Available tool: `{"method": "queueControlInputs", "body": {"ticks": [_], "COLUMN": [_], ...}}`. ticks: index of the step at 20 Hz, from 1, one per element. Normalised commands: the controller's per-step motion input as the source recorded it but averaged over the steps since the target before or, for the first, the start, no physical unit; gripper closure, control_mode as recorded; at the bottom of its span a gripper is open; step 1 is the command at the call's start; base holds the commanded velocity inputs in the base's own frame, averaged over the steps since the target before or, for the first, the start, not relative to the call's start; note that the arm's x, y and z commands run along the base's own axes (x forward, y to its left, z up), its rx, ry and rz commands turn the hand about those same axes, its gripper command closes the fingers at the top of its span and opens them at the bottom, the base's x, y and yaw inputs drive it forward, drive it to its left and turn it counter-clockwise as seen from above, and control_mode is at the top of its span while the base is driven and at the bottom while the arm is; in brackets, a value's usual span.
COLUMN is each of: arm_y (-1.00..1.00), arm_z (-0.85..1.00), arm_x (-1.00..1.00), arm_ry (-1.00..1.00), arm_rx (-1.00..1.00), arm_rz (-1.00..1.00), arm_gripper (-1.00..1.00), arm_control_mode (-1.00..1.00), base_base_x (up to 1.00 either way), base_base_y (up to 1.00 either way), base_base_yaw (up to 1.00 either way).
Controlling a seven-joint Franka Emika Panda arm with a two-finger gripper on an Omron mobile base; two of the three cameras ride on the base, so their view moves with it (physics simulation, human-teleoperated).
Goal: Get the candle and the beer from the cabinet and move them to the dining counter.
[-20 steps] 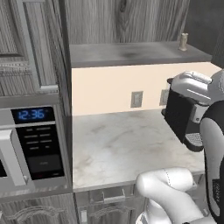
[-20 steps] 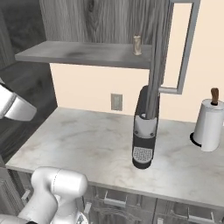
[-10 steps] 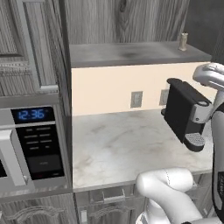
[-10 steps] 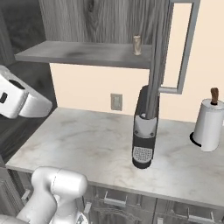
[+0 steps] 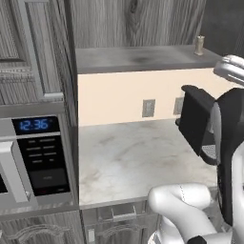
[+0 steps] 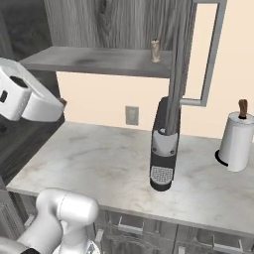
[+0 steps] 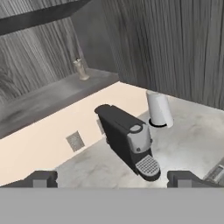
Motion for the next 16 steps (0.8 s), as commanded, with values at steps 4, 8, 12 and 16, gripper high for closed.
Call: {"method": "queueControlInputs", "body": {"ticks": [4, 8, 12, 16], "arm_y": [0.00, -0.12, -0.20, -0.08], "arm_z": [0.06, 0.08, 0.03, 0.11], "arm_x": [0.43, 0.46, 0.41, 0.50], "arm_ry": [0.00, 0.00, 0.00, 0.04], "arm_rx": [-0.11, -0.09, -0.07, -0.08], "arm_rz": [-0.24, -0.06, 0.00, 0.00], "arm_gripper": [-1.00, -1.00, -1.00, -1.00], "arm_control_mode": [-1.00, -1.00, -1.00, -1.00], "base_base_x": [0.00, 0.00, 0.00, 0.00], "base_base_y": [0.00, 0.00, 0.00, 0.00], "base_base_yaw": [0.00, 0.00, 0.00, 0.00]}}
